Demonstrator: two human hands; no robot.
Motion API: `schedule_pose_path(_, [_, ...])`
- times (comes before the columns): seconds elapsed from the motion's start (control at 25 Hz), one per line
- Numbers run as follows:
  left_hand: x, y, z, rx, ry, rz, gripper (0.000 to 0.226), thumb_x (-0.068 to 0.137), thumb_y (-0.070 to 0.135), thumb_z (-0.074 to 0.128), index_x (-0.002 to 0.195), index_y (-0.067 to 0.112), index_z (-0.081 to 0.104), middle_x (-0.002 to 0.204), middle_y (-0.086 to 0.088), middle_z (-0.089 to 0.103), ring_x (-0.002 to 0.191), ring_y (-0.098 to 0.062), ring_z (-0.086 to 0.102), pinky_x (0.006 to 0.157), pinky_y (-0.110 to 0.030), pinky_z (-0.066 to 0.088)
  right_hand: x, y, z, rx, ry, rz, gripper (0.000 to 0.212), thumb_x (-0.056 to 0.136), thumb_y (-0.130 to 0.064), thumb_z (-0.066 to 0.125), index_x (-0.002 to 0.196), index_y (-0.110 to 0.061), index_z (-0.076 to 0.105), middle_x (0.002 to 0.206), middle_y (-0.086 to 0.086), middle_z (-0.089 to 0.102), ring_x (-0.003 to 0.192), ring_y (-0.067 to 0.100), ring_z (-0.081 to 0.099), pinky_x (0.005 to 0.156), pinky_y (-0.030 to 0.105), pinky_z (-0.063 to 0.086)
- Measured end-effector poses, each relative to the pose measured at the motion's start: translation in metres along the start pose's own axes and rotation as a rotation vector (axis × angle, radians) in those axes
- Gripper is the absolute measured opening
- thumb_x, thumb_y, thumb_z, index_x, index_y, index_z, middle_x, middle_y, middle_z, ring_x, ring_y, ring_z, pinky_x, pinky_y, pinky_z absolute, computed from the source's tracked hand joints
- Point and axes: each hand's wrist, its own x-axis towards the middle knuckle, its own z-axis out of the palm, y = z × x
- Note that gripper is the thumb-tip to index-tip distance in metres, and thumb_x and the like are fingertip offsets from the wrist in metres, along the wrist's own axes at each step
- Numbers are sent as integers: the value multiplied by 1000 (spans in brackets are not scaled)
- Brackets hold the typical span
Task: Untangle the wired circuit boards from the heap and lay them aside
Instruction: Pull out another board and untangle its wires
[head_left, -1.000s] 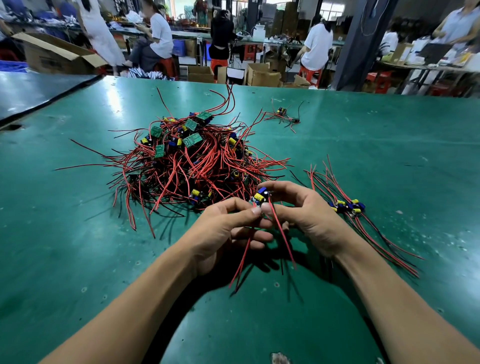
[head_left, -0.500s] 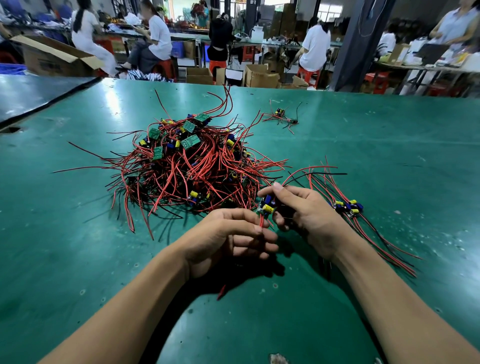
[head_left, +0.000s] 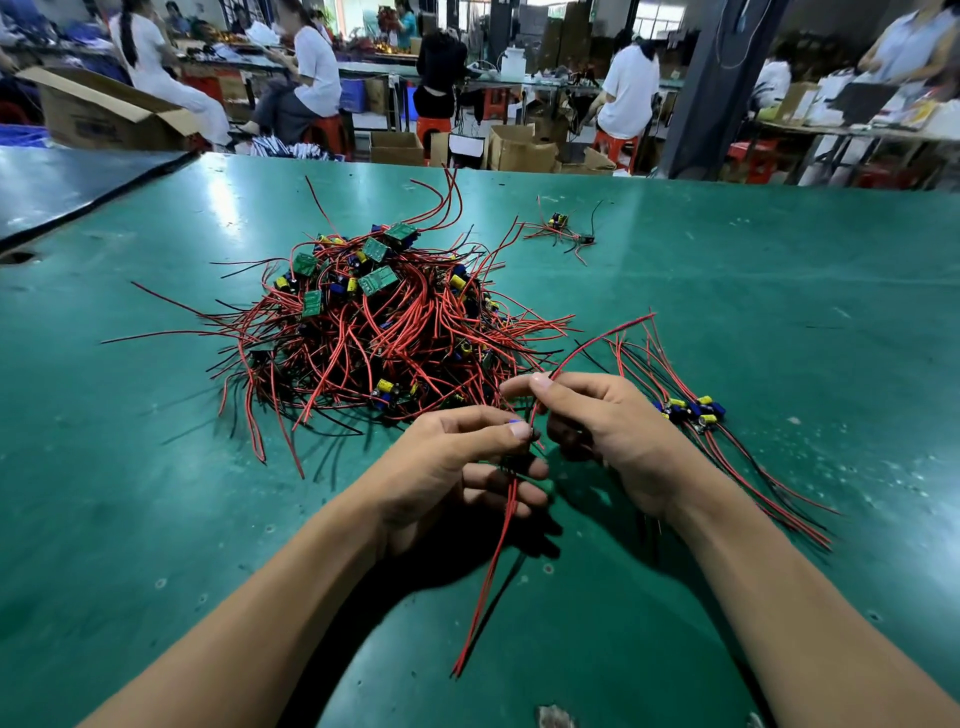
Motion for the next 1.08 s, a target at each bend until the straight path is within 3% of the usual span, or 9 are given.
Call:
schedule_pose_path(0.16, [0, -2, -1, 48, -19, 6, 18, 75, 18, 73, 92, 13, 74, 84, -27, 70, 64, -31, 71, 58, -34, 59, 1, 1, 0, -20, 12, 26, 29, 99, -35, 57, 103, -16, 78, 58, 0, 47, 53, 10, 42, 51, 22, 34])
schedule_pose_path(0.32, [2, -5, -4, 117, -27, 27, 5, 86, 6, 67, 91, 7, 70, 94, -25, 72, 75, -37, 73, 64, -37, 62, 1, 1, 5, -11, -50, 39, 30, 103, -27, 51, 109, -9, 75, 80, 14, 48, 60, 13, 44, 53, 21, 37])
schedule_pose_path(0.56, [4, -11, 1, 103, 85, 97, 16, 93, 7, 61, 84, 3, 74, 79, -25, 70, 57, -31, 69, 52, -33, 59, -1, 5, 12, 3, -121, 86, 26, 102, -31, 54, 104, -14, 75, 66, -6, 64, 57, 8, 53, 51, 18, 45])
schedule_pose_path(0.72, [2, -10, 1, 134, 105, 128, 15, 94, 7, 60, 88, 1, 72, 74, -22, 68, 52, -28, 67, 48, -30, 57, -1, 9, 17, -95, -80, 93, 35, 98, -43, 59, 73, -20, 67, 61, -1, 58, 50, 7, 51, 45, 15, 38])
schedule_pose_path(0.88, [1, -9, 1, 185, 72, 60, 20, 92, 5, 62, 95, -15, 62, 73, -24, 64, 49, -29, 65, 47, -30, 56, 0, 13, 15, -46, -46, 115, 39, 99, -43, 59, 77, -13, 70, 61, 11, 64, 47, 19, 61, 44, 21, 46])
schedule_pose_path(0.96, [1, -9, 2, 198, 66, 34, 20, 91, 2, 62, 91, -18, 59, 69, -24, 63, 47, -27, 63, 46, -28, 54, 2, 15, 13, -142, 9, 89, 36, 99, -45, 59, 86, -16, 77, 61, 12, 65, 50, 19, 60, 49, 24, 46])
schedule_pose_path(1.08, [0, -7, 4, 201, 52, 4, 13, 89, -2, 62, 89, -15, 62, 64, -23, 61, 44, -26, 61, 45, -27, 53, 6, 18, 8, -406, 227, -53, 32, 97, -47, 61, 84, -24, 79, 51, -8, 55, 48, 3, 46, 52, 24, 35])
